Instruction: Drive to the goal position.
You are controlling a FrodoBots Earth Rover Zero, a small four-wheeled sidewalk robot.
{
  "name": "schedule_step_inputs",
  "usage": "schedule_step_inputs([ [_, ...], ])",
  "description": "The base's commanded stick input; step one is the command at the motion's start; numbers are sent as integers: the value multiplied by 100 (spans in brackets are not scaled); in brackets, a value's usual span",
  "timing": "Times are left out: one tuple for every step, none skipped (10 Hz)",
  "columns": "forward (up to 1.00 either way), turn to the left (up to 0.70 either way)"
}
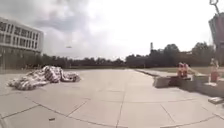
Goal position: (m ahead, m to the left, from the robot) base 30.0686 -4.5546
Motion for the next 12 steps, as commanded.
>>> schedule_step_inputs([
  [100,0],
  [100,0],
  [100,0],
  [100,0],
  [100,0],
  [100,0],
  [100,0],
  [100,0],
  [100,0],
  [100,0],
  [100,0],
  [100,-6],
])
